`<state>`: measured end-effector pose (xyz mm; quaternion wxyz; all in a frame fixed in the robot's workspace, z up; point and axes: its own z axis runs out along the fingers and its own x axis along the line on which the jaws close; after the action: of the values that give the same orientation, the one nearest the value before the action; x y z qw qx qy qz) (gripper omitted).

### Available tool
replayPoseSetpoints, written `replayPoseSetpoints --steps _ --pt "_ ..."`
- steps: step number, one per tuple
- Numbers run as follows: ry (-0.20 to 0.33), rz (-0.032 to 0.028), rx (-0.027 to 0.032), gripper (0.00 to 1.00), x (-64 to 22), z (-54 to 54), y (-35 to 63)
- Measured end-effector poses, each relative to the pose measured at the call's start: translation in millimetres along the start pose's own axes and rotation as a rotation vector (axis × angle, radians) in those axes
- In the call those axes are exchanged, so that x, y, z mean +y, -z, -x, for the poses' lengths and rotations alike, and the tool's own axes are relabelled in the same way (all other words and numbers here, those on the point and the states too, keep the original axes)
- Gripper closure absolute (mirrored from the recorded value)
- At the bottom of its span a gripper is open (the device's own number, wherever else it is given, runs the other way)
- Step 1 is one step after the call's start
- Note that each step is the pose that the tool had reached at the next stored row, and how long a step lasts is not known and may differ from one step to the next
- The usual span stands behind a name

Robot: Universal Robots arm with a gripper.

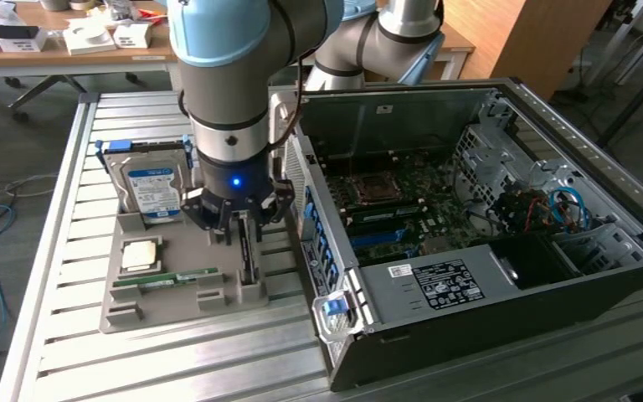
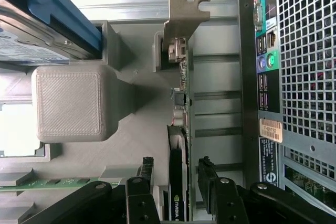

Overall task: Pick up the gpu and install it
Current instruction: 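Pick up the gpu and move the gpu toward the slot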

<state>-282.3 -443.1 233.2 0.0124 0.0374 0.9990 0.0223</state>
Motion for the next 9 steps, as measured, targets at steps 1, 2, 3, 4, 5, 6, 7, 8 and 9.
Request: replayPoseSetpoints --steps 1,2,3,4,5,6,7,8,9 --pt "0.000 -0.0001 0.0001 0.53 0.0 0.0 0.0" --pt "0.000 -0.0001 0.0001 0.53 0.0 0.0 -0.2" --pt "0.000 0.0001 -0.0001 0.53 0.0 0.0 -0.5" --pt "0.000 0.0002 -0.0002 0.53 0.0 0.0 -0.8" --pt "0.000 0.0001 -0.0001 0.53 0.0 0.0 -0.8" --pt "0.000 0.0001 -0.0001 0.53 0.0 0.0 -0.8" --pt "0.000 0.0001 -0.0001 0.53 0.0 0.0 -0.8" --pt "0.000 0.0001 -0.0001 0.53 0.0 0.0 -0.8" --pt "0.000 0.0000 -0.0001 0.53 0.0 0.0 -0.8"
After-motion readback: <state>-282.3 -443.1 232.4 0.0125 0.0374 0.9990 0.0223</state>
